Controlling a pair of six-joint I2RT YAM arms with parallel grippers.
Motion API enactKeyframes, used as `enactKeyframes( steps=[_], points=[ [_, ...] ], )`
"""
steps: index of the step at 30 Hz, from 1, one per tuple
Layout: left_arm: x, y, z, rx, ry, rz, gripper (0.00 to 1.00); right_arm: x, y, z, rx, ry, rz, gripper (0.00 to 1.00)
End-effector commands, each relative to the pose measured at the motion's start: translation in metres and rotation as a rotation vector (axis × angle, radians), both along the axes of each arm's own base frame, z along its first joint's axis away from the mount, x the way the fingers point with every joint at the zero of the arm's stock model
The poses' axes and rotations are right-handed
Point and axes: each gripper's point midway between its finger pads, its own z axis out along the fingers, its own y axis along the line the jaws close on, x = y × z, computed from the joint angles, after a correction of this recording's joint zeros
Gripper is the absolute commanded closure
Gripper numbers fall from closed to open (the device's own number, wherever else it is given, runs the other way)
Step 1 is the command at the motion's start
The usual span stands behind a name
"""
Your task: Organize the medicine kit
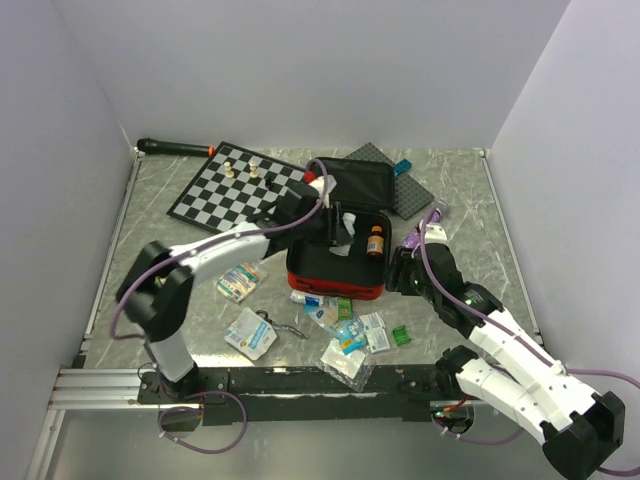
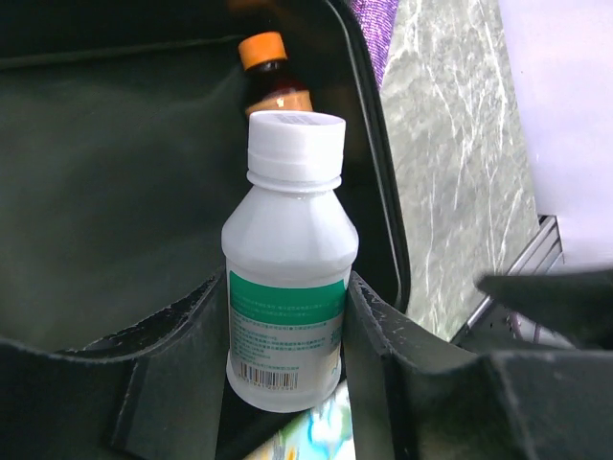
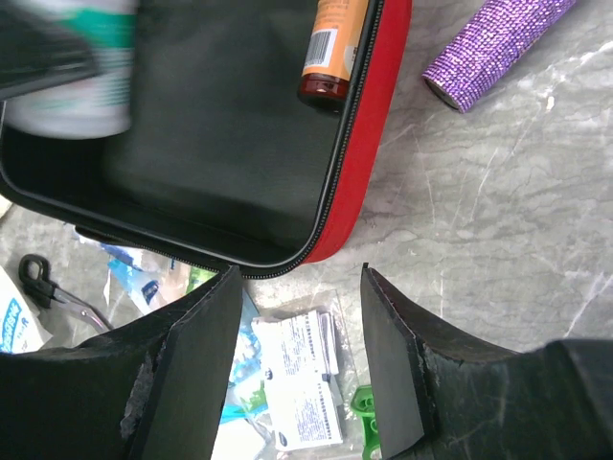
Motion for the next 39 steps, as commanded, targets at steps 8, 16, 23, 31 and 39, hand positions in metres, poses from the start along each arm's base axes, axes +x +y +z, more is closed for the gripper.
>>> enactKeyframes(
  steps=[8, 16, 23, 31, 39],
  points=[
    [0.032, -0.049, -0.035, -0.136, 0.043, -0.005, 0.64, 0.002, -0.010, 0.028, 0.002, -0.075, -0.028, 0.40],
    [0.053, -0.063, -0.064, -0.141, 0.096, 0.049, 0.64, 0.003, -0.007, 0.027, 0.006, -0.069, -0.021, 0.40],
    [0.068, -0.072, -0.078, -0.150, 0.136, 0.098, 0.63, 0.004, -0.007, 0.027, 0.001, -0.067, -0.017, 0.40],
    [0.078, -0.074, -0.088, -0.168, 0.173, 0.109, 0.56, 0.003, -0.005, 0.026, 0.014, -0.058, -0.012, 0.40],
    [0.076, -0.070, -0.088, -0.152, 0.177, 0.125, 0.35, 0.004, -0.004, 0.024, 0.011, -0.051, -0.008, 0.40]
  ],
)
